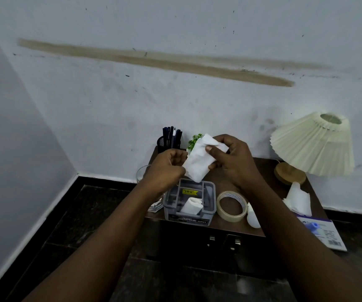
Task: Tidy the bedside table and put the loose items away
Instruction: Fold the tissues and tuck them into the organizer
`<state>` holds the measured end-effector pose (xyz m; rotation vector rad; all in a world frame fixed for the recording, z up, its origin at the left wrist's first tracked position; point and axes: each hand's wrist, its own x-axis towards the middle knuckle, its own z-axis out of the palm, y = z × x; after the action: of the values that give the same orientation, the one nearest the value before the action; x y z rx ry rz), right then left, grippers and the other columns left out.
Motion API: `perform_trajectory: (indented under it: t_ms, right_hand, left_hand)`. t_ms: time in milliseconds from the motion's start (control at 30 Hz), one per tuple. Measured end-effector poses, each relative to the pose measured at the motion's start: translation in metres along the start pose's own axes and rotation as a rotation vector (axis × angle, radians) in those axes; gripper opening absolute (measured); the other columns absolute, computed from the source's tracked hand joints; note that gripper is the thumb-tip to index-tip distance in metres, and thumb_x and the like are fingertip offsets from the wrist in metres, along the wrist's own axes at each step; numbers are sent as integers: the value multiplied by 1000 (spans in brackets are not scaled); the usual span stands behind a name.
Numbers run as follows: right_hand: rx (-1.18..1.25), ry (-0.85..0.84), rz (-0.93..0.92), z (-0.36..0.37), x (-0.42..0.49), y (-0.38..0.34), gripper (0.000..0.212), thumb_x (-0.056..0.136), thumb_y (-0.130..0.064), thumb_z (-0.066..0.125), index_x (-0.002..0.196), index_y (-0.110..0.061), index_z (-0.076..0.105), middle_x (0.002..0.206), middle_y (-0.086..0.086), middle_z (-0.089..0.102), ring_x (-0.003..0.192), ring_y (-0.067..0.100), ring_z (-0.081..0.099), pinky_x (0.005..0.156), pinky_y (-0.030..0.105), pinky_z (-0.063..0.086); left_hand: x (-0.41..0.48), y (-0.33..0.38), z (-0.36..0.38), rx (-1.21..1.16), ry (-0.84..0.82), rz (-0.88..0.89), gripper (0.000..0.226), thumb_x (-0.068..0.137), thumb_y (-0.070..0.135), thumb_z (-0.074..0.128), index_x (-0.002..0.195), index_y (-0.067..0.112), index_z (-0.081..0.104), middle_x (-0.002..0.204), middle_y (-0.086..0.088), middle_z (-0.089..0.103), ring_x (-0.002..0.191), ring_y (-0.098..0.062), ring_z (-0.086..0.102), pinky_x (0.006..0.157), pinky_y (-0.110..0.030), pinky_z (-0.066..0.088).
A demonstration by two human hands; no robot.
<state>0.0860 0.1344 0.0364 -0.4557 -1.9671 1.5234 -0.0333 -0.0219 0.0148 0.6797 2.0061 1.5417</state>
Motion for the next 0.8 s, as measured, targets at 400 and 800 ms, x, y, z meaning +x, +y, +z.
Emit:
perform_trajectory:
  t_ms: [400,800]
  right_hand:
    - [-114,-93,21,9,6,20,2,94,-11,70,94,-9,70,88,21,70,57,24,67,55,36,58]
    - [1,-130,134,12,11,22,22,90,-9,75,110,-6,64,94,18,73,64,22,68,58,41,62]
  left_hand:
    - [3,-22,2,456,21,135,48,74,17,86,119,23,67,95,10,71,87,-9,68,79,-30,57]
    - [8,-31,14,653,107,167,19,86,9,67,90,23,56,73,13,50,70,-11,50,53,-16,27]
